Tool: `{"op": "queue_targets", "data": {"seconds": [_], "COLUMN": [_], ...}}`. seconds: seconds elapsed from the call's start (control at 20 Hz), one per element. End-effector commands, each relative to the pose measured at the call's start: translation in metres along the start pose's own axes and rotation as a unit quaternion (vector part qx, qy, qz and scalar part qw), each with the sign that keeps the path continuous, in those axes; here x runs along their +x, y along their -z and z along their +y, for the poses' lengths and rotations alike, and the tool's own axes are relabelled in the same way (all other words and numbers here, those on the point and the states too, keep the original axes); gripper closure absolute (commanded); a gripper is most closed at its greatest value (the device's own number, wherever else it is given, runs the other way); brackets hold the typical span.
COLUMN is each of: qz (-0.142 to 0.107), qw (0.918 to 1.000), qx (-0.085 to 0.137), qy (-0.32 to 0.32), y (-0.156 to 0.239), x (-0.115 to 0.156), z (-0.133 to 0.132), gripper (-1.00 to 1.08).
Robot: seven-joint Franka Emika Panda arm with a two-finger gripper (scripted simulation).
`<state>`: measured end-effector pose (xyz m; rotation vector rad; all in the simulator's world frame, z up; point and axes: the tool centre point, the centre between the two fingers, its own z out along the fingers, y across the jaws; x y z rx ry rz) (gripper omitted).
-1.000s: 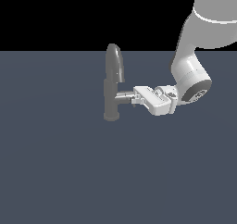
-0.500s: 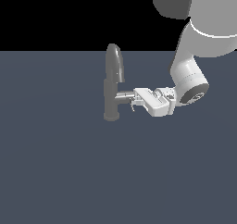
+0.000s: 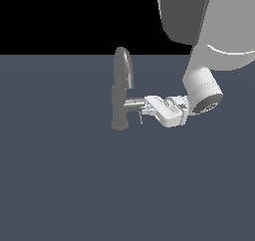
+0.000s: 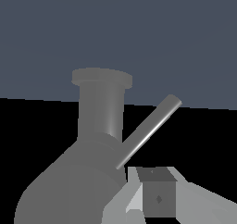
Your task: Turn on the faucet by rotating a designated handle.
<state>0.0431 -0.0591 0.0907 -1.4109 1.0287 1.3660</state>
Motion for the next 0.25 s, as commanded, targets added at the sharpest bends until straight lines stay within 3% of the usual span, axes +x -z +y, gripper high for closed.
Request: {"op": "queue_targets", "data": {"seconds": [0.0, 0.2], "qz": [0.004, 0.004], "qw": [0.9997, 0.9996], "qx": [0.013, 0.014], "qy": [-0.022, -0.023], "y": [-0.0069, -0.0067], "x": [0.0397, 0.0466], "z": [0.0006, -0.0009], "gripper": [1.08, 1.08]}}
